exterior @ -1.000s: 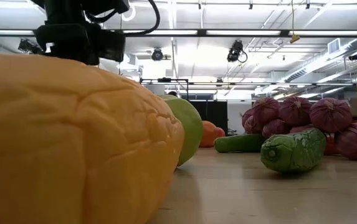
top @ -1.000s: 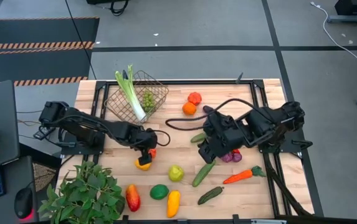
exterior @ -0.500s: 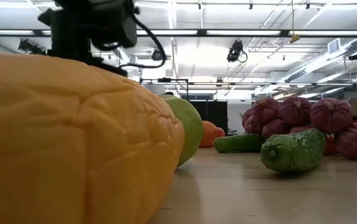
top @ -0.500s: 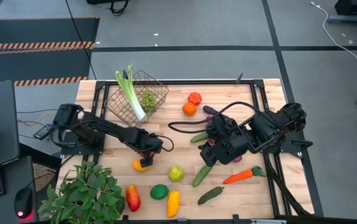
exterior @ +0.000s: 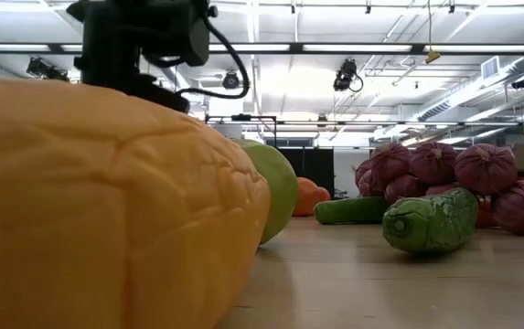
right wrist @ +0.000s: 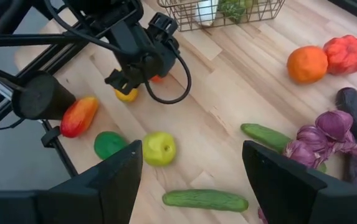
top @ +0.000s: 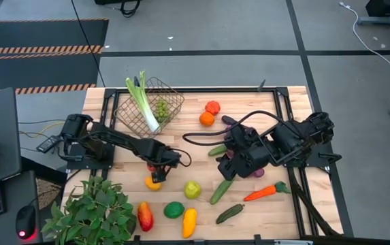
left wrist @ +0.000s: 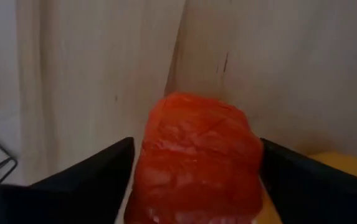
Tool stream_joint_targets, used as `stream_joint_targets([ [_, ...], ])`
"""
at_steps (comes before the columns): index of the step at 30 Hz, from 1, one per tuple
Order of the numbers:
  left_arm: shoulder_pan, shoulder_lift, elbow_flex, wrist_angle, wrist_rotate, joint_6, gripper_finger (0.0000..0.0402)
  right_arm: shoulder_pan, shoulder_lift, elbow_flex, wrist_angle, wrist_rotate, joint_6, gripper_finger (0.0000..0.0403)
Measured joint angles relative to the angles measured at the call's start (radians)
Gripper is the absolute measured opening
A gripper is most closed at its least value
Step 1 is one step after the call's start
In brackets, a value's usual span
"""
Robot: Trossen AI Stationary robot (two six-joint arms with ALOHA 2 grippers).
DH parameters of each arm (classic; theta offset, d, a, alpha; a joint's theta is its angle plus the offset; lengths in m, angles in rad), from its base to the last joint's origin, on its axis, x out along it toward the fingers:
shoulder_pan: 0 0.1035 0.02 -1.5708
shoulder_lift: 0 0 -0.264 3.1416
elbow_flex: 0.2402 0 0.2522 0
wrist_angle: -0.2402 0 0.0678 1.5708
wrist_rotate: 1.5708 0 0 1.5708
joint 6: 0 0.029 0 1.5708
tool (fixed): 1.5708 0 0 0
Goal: Build produce basket
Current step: Put the bottom squash into the wire basket
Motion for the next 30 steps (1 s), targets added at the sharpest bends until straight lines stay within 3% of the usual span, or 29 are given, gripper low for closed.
stream_joint_targets([
  [6, 0.004, 0.0, 0.019, -0.059, 0.033, 0.005, 0.0234, -0.009, 0.0, 0.0, 0.0, 0.011, -0.039, 0.0279],
  [13, 0.034, 0.0, 0.03, -0.132, 0.111, 0.005, 0.0234, -0.009, 0.0, 0.0, 0.0, 0.025, -0.058, 0.0279],
  [19, 0.079, -0.001, 0.196, -0.245, 0.105, 0.07, 0.0236, -0.009, 0.0, 0.0, 0.0, 0.026, -0.064, 0.0279],
  [23, 0.111, -0.001, 0.354, -0.322, 0.04, 0.114, 0.0247, -0.009, 0.0, 0.0, 0.0, 0.026, -0.064, 0.0279],
  [30, 0.19, -0.002, 0.574, -0.549, -0.194, 0.197, 0.0244, -0.009, 0.0, 0.0, 0.0, 0.026, -0.057, 0.0279],
])
